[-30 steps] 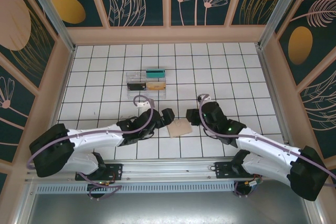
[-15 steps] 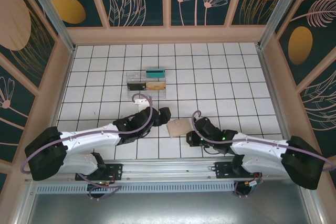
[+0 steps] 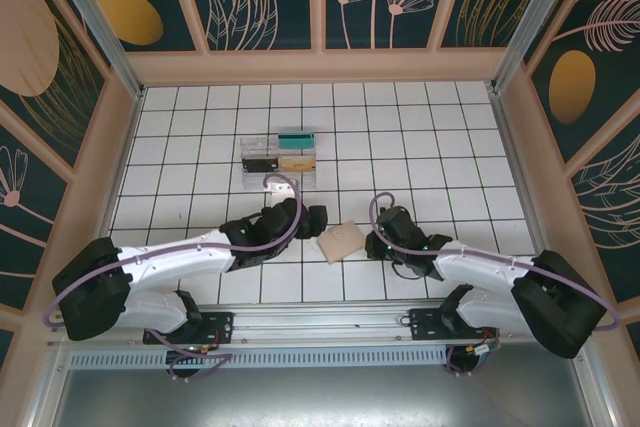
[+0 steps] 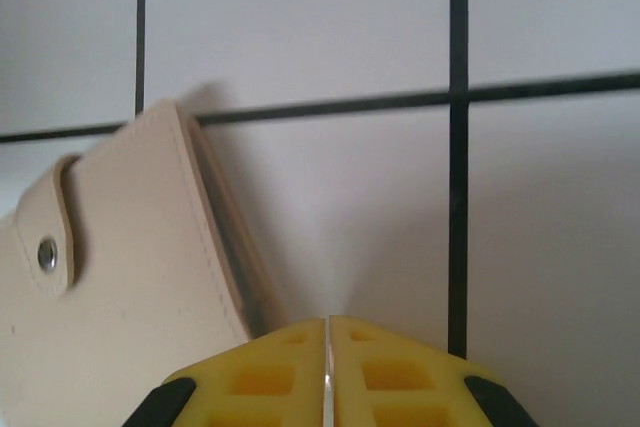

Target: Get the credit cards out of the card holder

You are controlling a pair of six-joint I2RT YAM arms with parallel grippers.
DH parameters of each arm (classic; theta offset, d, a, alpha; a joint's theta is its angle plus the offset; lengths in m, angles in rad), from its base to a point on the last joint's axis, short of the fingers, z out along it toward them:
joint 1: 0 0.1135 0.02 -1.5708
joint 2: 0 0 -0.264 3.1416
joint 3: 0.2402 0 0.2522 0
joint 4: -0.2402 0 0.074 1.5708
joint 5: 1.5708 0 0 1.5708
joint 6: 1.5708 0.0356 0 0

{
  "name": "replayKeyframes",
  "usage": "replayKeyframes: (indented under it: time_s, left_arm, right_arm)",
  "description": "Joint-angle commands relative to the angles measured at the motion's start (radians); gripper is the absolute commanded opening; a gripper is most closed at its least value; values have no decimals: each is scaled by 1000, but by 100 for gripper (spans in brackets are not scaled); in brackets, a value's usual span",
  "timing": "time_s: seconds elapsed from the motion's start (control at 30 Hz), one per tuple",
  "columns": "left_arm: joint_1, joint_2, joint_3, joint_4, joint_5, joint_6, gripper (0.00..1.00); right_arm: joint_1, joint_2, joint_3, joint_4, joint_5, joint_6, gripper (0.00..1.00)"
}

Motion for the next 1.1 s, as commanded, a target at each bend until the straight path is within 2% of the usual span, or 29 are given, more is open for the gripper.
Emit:
replayKeyframes:
  time_s: [0.0, 0.1, 0.37, 0.57, 0.7, 0.83, 1.07]
  left_arm:
    - [5, 33, 42, -44, 21, 76, 88]
    - [4, 53, 51, -39, 45, 98, 84]
    - [4, 89, 70, -50, 56, 121, 81]
    - [5, 133, 85, -65, 90, 156, 64]
    - [4, 161, 99, -80, 115, 199, 57]
    - [4, 189, 112, -72, 152, 239, 52]
    - [3, 228, 133, -71, 179, 267, 37]
  right_arm:
    - [-19, 57, 57, 70, -10, -73, 11]
    - [-33, 128, 90, 113, -40, -88, 11]
    - [-33, 258, 190, 166, -95, -130, 12]
    - [-33, 334, 273, 158, -129, -154, 12]
    - [-33, 244, 259, 90, -70, -142, 15]
    - [-25, 116, 186, 34, -79, -118, 16]
    - [49, 17, 48, -1, -81, -39, 10]
